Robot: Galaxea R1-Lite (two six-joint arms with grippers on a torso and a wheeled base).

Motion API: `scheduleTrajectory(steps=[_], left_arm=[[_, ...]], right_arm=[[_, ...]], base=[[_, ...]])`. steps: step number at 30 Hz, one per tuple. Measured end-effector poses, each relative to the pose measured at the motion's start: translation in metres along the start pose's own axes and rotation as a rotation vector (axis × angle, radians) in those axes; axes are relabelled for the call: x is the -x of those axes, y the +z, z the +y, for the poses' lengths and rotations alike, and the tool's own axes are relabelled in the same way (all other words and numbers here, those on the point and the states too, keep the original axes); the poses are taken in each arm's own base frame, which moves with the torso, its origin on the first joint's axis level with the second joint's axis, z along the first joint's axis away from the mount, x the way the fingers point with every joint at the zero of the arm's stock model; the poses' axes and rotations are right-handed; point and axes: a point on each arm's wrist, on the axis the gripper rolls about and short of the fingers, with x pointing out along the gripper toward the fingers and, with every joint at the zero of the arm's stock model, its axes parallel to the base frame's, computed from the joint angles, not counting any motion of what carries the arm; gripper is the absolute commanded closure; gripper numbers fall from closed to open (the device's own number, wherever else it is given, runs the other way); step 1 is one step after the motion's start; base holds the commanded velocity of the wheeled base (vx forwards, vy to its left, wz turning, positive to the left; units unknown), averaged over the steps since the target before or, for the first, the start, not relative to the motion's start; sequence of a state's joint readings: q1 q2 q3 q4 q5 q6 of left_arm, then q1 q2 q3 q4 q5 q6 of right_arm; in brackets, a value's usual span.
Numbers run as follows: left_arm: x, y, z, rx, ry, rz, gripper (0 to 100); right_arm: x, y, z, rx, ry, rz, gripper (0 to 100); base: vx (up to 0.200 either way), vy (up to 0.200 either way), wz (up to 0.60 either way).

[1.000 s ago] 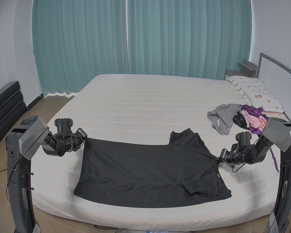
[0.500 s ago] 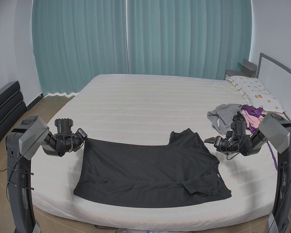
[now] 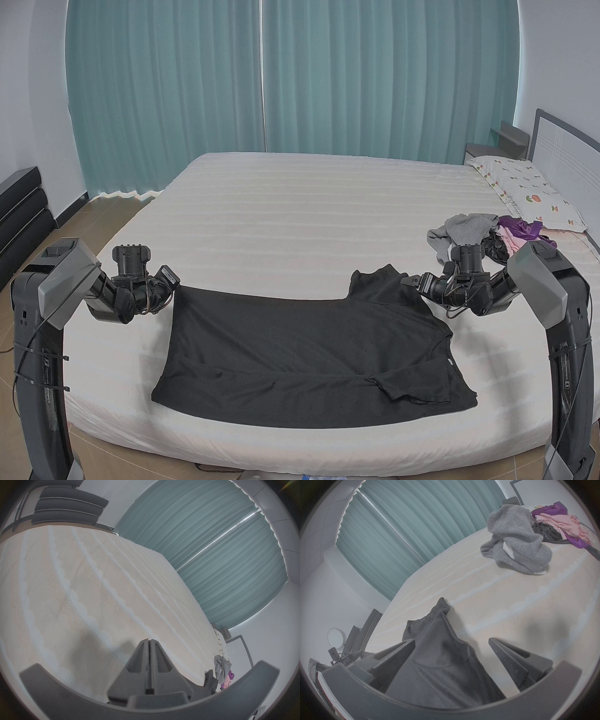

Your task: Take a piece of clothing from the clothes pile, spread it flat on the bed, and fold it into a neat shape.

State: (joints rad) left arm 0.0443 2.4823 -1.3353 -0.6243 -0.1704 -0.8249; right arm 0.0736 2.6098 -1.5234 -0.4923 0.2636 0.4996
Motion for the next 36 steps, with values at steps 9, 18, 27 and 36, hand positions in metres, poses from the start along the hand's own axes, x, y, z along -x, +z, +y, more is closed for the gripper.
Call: scheduleTrajectory(steps=[9, 18, 27, 36], left_arm=[[0.000, 0.000, 0.000, 0.000, 0.000, 0.000, 100], [0.001, 0.001, -0.002, -0.001, -0.004, -0.004, 100], [0.005, 0.006, -0.005, -0.002, -0.013, -0.015, 100], [0.011, 0.012, -0.009, -0.002, -0.022, -0.031, 100]], right_arm=[[-0.012, -0.004, -0.002, 0.010, 0.010, -0.008, 100], [-0.006, 0.003, -0.006, 0.006, 0.010, -0.036, 100], [0.012, 0.017, -0.008, -0.006, 0.025, -0.101, 100], [0.028, 0.023, -0.004, -0.020, 0.052, -0.158, 100]], base=[[0.000, 0.000, 0.00], [0.000, 0.000, 0.00], [0.000, 0.000, 0.00], [0.000, 0.000, 0.00]])
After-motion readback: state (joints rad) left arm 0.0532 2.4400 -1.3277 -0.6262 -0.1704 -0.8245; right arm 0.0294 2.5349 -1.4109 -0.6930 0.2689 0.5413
